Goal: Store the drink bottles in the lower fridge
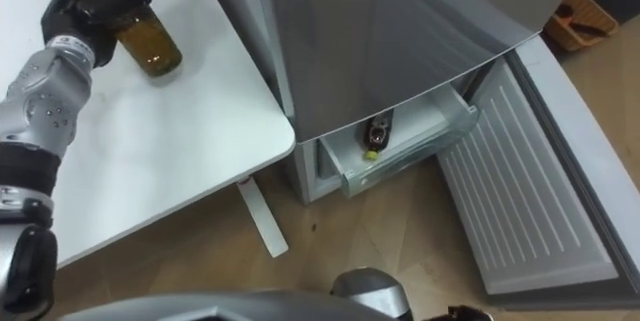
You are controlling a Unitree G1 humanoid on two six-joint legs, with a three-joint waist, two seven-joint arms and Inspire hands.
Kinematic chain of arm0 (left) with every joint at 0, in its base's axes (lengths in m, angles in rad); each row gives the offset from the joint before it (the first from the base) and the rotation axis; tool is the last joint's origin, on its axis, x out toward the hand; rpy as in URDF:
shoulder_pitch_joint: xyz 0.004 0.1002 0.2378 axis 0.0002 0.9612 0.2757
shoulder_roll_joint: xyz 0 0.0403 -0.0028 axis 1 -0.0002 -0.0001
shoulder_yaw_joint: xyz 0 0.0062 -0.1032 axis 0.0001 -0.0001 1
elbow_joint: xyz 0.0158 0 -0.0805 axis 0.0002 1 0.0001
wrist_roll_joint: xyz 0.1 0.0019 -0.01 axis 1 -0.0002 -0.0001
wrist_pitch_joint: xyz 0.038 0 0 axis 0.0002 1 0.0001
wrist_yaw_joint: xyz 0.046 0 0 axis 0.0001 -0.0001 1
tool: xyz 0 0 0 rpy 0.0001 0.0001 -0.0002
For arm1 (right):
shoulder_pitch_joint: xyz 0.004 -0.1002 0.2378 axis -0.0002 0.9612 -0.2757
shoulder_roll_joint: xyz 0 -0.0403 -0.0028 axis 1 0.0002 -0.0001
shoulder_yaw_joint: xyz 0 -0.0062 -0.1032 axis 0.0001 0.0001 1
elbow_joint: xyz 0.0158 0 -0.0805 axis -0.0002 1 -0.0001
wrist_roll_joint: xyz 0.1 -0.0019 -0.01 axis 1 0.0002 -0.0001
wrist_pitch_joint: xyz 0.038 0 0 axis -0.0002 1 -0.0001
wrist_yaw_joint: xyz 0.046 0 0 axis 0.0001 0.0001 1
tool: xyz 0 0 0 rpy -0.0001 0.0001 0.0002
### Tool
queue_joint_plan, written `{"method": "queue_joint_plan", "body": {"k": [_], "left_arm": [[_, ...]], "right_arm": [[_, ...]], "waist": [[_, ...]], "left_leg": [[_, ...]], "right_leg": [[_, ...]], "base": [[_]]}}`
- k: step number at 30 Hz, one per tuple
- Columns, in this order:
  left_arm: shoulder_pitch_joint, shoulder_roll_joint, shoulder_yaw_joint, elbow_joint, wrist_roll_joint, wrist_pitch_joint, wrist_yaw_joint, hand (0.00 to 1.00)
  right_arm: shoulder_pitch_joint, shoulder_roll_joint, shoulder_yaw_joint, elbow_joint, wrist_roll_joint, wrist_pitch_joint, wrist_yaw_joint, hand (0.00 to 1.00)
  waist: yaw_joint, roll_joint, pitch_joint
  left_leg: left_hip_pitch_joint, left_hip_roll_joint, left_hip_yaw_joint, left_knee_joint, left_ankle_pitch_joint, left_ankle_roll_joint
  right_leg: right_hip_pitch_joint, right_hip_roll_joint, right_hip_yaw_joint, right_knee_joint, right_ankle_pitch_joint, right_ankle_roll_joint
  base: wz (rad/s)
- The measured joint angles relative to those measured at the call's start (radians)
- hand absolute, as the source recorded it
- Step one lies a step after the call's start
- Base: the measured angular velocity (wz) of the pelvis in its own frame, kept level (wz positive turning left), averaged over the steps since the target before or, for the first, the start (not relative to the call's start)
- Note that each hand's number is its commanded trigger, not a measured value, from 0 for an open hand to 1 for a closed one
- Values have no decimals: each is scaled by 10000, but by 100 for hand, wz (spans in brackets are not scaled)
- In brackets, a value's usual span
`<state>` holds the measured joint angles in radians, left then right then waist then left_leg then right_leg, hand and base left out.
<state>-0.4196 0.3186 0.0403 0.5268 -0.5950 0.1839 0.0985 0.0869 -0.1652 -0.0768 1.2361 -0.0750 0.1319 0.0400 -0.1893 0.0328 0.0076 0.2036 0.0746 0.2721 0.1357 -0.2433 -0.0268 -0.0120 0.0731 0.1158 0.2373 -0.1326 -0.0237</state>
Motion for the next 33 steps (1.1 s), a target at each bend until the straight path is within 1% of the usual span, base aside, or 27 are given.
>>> {"method": "queue_joint_plan", "body": {"k": [2,3,5,6,7,8,9,10,11,12,13,14,15,16,17,18,20,21,22,23,25,26,30,32,33], "left_arm": [[19,-36,-285,-570,-24,0,-36,100],[76,-36,-290,-771,-25,0,-33,100],[506,-44,-286,-2033,-13,0,-130,100],[586,-46,-286,-2318,-8,0,-209,100],[776,-87,-272,-2898,61,-3,-273,100],[1019,-202,-260,-3518,264,-3,-284,100],[1176,-255,-257,-3827,362,-6,-309,100],[1486,-322,-254,-4394,492,-6,-425,100],[1815,-326,-247,-4915,580,-4,-552,100],[1958,-328,-241,-5162,580,-4,-623,100],[2145,-341,-242,-5506,580,-4,-790,100],[2248,-346,-241,-5737,607,-4,-945,100],[2303,-345,-234,-5858,637,-3,-1006,100],[2386,-345,-225,-6060,661,0,-1135,100],[2524,-353,-222,-6373,657,1,-1200,100],[2646,-354,-194,-6588,685,4,-1232,100],[3240,-365,14,-7701,816,5,-1504,100],[3305,-365,21,-7888,815,4,-1584,100],[3328,-374,22,-8161,799,5,-1780,100],[3336,-375,29,-8460,742,4,-1942,100],[3336,-390,62,-8920,612,4,-2182,100],[3381,-393,169,-9180,303,4,-2362,100],[3544,-418,665,-9843,-456,1,-2788,100],[3638,-439,890,-10032,-868,-1,-2985,100],[3698,-448,936,-10067,-985,-1,-3088,100]], "right_arm": [[-30,7,166,-356,482,-193,-46,0],[-55,8,163,-433,601,-262,-44,0],[-55,20,162,-728,1080,-446,-39,0],[-59,26,163,-758,1189,-472,-39,0],[-79,37,167,-812,1299,-503,-39,0],[-99,53,166,-816,1365,-534,-39,0],[-104,55,166,-823,1378,-544,-38,0],[-101,56,167,-824,1388,-561,-33,0],[-108,56,166,-830,1386,-569,-10,0],[-102,54,167,-831,1393,-578,3,0],[-62,51,166,-827,1443,-580,48,0],[-29,53,161,-824,1495,-580,80,0],[-25,56,160,-825,1505,-580,86,0],[6,61,164,-828,1555,-580,114,0],[55,59,164,-828,1581,-580,159,0],[78,56,166,-828,1582,-580,167,0],[154,48,171,-815,1611,-579,199,0],[157,40,177,-782,1644,-578,209,0],[162,5,258,-742,1678,-575,247,0],[172,-14,363,-734,1678,-576,272,0],[178,-38,529,-733,1666,-577,264,0],[170,-79,548,-731,1636,-577,264,0],[176,-96,542,-733,1505,-604,263,0],[177,-115,550,-741,1490,-600,261,0],[172,-125,553,-744,1488,-599,265,0]], "waist": [[138,37,26],[151,51,35],[282,67,35],[326,68,35],[401,73,31],[534,85,25],[584,89,22],[621,89,22],[687,89,21],[750,88,21],[860,77,17],[881,61,11],[898,55,7],[997,36,-4],[1139,16,-2],[1192,3,-7],[1253,-13,-16],[1298,-18,-19],[1423,-21,-18],[1487,-44,-24],[1678,-69,-44],[1797,-67,-50],[2028,-35,-77],[2233,11,-130],[2260,27,-143]], "left_leg": [[-36,4,-123,-2,0,0],[-54,8,-172,-2,0,0],[-92,21,-337,3,1,1],[-95,25,-352,4,1,1],[-125,30,-401,6,1,0],[-152,32,-439,12,1,0],[-161,33,-480,14,1,0],[-174,34,-585,13,2,0],[-191,34,-609,13,2,1],[-199,30,-634,14,2,1],[-242,21,-736,17,2,1],[-303,14,-898,18,3,2],[-326,12,-955,18,3,2],[-342,8,-1090,25,4,4],[-349,8,-1119,80,4,4],[-364,5,-1136,129,4,4],[-378,-12,-1277,229,4,3],[-380,-23,-1334,253,4,3],[-377,-28,-1402,287,4,4],[-389,-41,-1597,297,4,4],[-422,-33,-1693,305,4,3],[-434,-28,-1760,312,6,1],[-441,-30,-1910,351,10,-6],[-441,-33,-1928,364,13,-12],[-445,-34,-1941,364,13,-12]], "right_leg": [[17,-28,-130,-34,0,0],[34,-33,-166,-53,0,0],[95,-54,-320,-176,4,-7],[98,-58,-369,-184,3,-8],[95,-72,-457,-195,2,-9],[98,-83,-514,-211,2,-9],[108,-92,-551,-218,2,-9],[155,-124,-688,-239,2,-9],[164,-141,-776,-253,2,-9],[165,-148,-800,-271,2,-9],[198,-181,-927,-328,2,-9],[211,-218,-1071,-337,2,-8],[220,-232,-1147,-345,2,-8],[244,-242,-1213,-358,1,-7],[293,-250,-1250,-388,0,-8],[332,-267,-1291,-417,-1,-9],[494,-328,-1510,-538,-26,-29],[523,-345,-1555,-535,-43,-31],[584,-368,-1654,-540,-57,-31],[649,-385,-1768,-571,-82,-29],[660,-398,-1902,-563,-100,-43],[680,-411,-2001,-559,-106,-54],[724,-441,-2157,-531,-148,-84],[694,-520,-2222,-521,-183,-89],[721,-525,-2241,-523,-187,-87]], "base": [[14],[14],[16],[19],[17],[15],[20],[22],[20],[14],[25],[31],[34],[20],[16],[14],[24],[27],[31],[33],[24],[16],[13],[7],[8]]}}
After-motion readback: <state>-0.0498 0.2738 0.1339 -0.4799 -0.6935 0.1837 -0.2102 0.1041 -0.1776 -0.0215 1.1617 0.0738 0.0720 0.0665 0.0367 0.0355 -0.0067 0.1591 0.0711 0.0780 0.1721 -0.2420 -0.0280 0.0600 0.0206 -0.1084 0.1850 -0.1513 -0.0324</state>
